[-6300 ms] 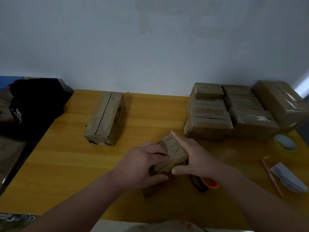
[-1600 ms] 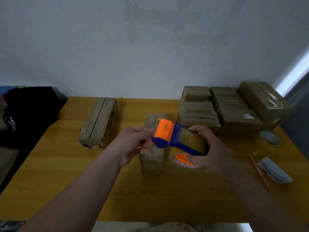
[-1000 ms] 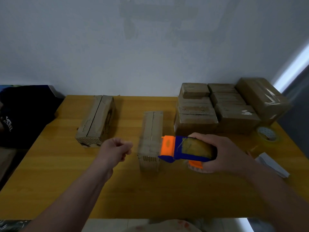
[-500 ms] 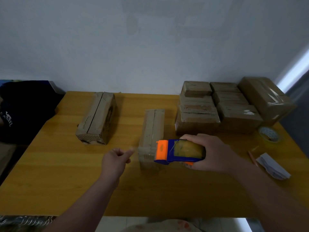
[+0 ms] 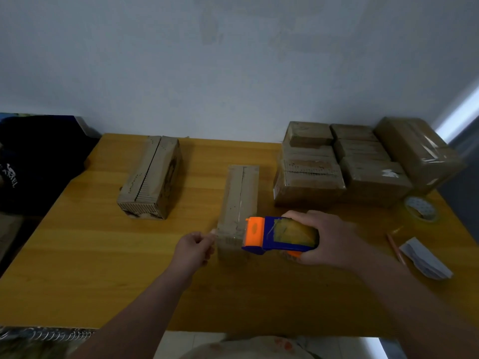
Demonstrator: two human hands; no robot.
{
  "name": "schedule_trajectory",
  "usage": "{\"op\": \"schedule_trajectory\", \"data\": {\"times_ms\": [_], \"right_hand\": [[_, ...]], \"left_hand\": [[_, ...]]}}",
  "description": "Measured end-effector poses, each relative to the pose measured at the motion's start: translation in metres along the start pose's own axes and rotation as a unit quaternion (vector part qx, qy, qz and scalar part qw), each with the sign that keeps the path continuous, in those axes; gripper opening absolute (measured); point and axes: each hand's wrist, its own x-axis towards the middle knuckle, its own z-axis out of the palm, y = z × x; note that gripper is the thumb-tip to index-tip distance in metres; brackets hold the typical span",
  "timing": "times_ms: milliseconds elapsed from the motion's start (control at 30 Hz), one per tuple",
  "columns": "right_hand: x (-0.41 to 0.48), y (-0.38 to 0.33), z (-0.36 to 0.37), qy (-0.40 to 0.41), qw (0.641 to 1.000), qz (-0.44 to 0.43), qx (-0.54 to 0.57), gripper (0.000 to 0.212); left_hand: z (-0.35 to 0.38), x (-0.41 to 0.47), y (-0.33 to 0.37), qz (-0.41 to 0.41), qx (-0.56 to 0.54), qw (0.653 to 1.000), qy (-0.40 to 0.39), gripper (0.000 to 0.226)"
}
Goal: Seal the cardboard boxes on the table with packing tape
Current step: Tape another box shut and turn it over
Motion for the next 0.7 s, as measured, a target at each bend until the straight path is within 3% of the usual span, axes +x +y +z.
{"op": "schedule_trajectory", "data": {"times_ms": [133,233,300,400,467,567,633,700], "right_hand": [[-0.003,0.005,0.002,0.006,1.0,0.007,-0.004,0.069],[-0.002,0.006,0.005,0.008,1.0,0.003,-0.007,0.07],[0.0,0.006,0.007,0.014,1.0,-0.003,-0.013,0.07],[-0.001,0.005,0.007,0.021,1.0,0.0,-0.001,0.068],[-0.003,0.007,0.007,0.018,1.0,0.003,0.009,0.068],[-0.005,0.011,0.009,0.016,1.0,0.01,0.015,0.069],[-0.005,0.012,0.011,0.014,1.0,0.014,0.019,0.07],[-0.003,0.009,0.014,0.021,0.999,0.012,0.024,0.069]], "left_hand": [[0.0,0.002,-0.005,-0.031,0.07,0.997,-0.025,0.023],[0.0,0.004,-0.004,0.062,0.169,0.979,0.094,0.022],[0.001,-0.003,0.002,0.154,0.119,0.971,0.14,0.023],[0.01,-0.018,0.004,0.218,0.068,0.973,0.017,0.048],[0.017,-0.023,-0.001,0.177,0.034,0.982,-0.062,0.065],[0.015,-0.019,-0.006,0.107,0.016,0.987,-0.118,0.081],[0.011,-0.019,-0.004,0.127,0.075,0.979,-0.139,0.091],[0.009,-0.02,-0.002,0.227,0.23,0.941,-0.101,0.104]]}}
